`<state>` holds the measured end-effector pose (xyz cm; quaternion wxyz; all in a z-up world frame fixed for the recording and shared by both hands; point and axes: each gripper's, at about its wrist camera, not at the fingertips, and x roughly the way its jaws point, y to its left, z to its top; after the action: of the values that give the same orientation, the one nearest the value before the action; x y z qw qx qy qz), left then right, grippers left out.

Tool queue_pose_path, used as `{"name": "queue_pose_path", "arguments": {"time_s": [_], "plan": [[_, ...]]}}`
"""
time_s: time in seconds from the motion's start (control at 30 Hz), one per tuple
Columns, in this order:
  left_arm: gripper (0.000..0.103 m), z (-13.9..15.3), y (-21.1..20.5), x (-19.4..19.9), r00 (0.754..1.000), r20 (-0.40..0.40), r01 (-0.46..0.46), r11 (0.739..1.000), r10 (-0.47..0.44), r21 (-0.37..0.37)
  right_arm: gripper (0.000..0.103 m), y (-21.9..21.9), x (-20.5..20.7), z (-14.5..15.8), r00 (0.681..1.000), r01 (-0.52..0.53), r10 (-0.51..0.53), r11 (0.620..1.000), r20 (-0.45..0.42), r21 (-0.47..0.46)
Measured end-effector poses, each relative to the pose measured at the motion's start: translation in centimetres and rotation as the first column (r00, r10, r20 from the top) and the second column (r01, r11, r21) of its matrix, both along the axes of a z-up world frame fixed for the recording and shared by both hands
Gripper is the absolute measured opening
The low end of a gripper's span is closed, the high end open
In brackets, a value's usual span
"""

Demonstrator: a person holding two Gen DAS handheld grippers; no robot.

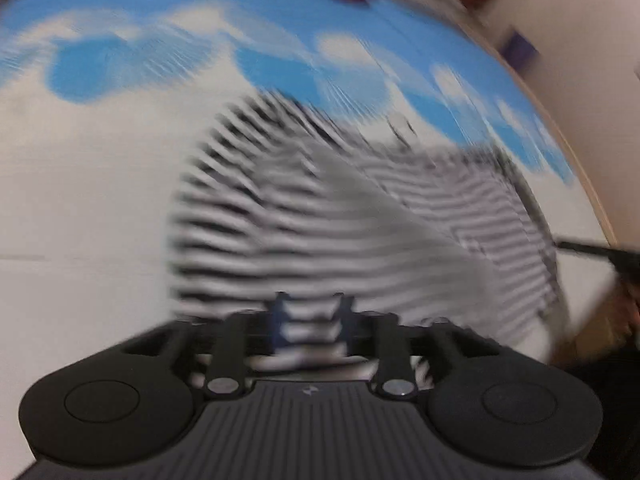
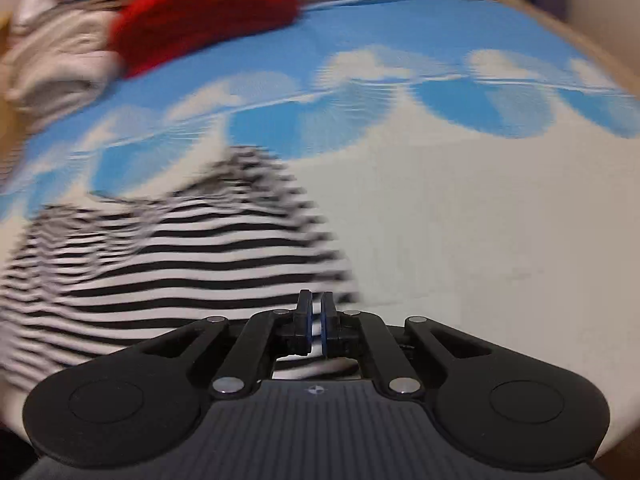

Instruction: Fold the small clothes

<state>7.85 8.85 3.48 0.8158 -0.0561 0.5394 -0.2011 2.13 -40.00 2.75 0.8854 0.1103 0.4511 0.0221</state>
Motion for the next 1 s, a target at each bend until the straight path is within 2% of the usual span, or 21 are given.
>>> {"name": "queue_pose_path", "arguments": {"time_s": [0.07, 0.1, 0.17, 0.2, 0.27, 0.33, 0.4, 0.47, 0.6, 0.67, 0.73, 0.8, 1.0], "plan": [[0.055, -1.8, -1.7, 0.0, 0.996, -0.067, 0.066, 0.993, -0.06, 0.1, 0.016, 1.1, 0.5, -1.2, 0.995, -0.079, 0.081, 0.996, -0.066, 0.028], [0.056, -2.6, -2.4, 0.2, 0.994, -0.092, 0.079, 0.983, -0.064, 0.167, 0.023, 1.9, 0.8, -2.3, 0.985, -0.108, 0.105, 0.994, -0.138, -0.015], [0.056, -2.6, -1.9, 1.1, 0.995, -0.092, 0.04, 0.985, -0.024, 0.169, 0.024, 2.7, 1.3, -4.6, 0.958, -0.135, 0.093, 0.981, -0.27, -0.141], [0.056, -1.8, -1.0, 1.6, 0.998, -0.067, -0.013, 0.989, 0.023, 0.15, 0.03, 2.5, 1.6, -4.8, 0.958, -0.118, 0.07, 0.98, -0.279, -0.158], [0.056, -0.4, 0.2, 2.3, 0.994, -0.009, -0.111, 0.99, 0.112, 0.085, 0.029, 1.6, 2.3, -3.8, 0.973, -0.04, 0.009, 0.991, -0.231, -0.13], [0.056, 1.0, 0.9, 3.0, 0.983, 0.04, -0.181, 0.983, 0.18, 0.014, 0.032, 1.0, 2.7, -2.0, 0.992, 0.031, -0.042, 0.995, -0.12, -0.097], [0.056, 1.5, 0.0, 4.3, 0.982, 0.052, -0.184, 0.983, 0.184, -0.016, 0.032, 1.1, 3.0, -0.8, 0.998, 0.047, -0.049, 0.997, -0.036, -0.061], [0.055, 1.5, -1.3, 5.1, 0.985, 0.058, -0.16, 0.987, 0.16, -0.018, 0.032, 1.5, 3.4, -0.5, 1.0, 0.02, -0.02, 0.999, -0.005, -0.034], [0.055, 0.2, -3.6, 6.4, 0.996, 0.034, -0.077, 0.997, 0.078, -0.024, 0.032, 4.5, 5.5, -0.8, 0.995, -0.096, 0.096, 0.995, -0.005, 0.0], [0.055, -1.2, -5.4, 7.4, 0.999, 0.024, -0.034, 0.999, 0.034, 0.011, 0.033, 6.6, 6.9, -1.2, 0.985, -0.169, 0.169, 0.986, -0.025, 0.015], [0.055, -2.3, -6.9, 8.2, 1.0, 0.016, -0.007, 0.997, 0.006, 0.077, 0.033, 9.0, 8.2, -2.0, 0.976, -0.214, 0.211, 0.976, -0.063, -0.046], [0.055, -3.7, -7.2, 9.2, 1.0, 0.008, -0.009, 0.993, 0.008, 0.115, 0.033, 10.0, 9.2, -2.6, 0.976, -0.206, 0.197, 0.973, -0.089, -0.108], [0.055, -4.8, -4.8, 12.2, 0.994, 0.058, -0.103, 0.987, 0.096, 0.122, 0.033, 8.3, 11.9, -3.6, 0.995, -0.048, 0.036, 0.99, -0.092, -0.134]]}}
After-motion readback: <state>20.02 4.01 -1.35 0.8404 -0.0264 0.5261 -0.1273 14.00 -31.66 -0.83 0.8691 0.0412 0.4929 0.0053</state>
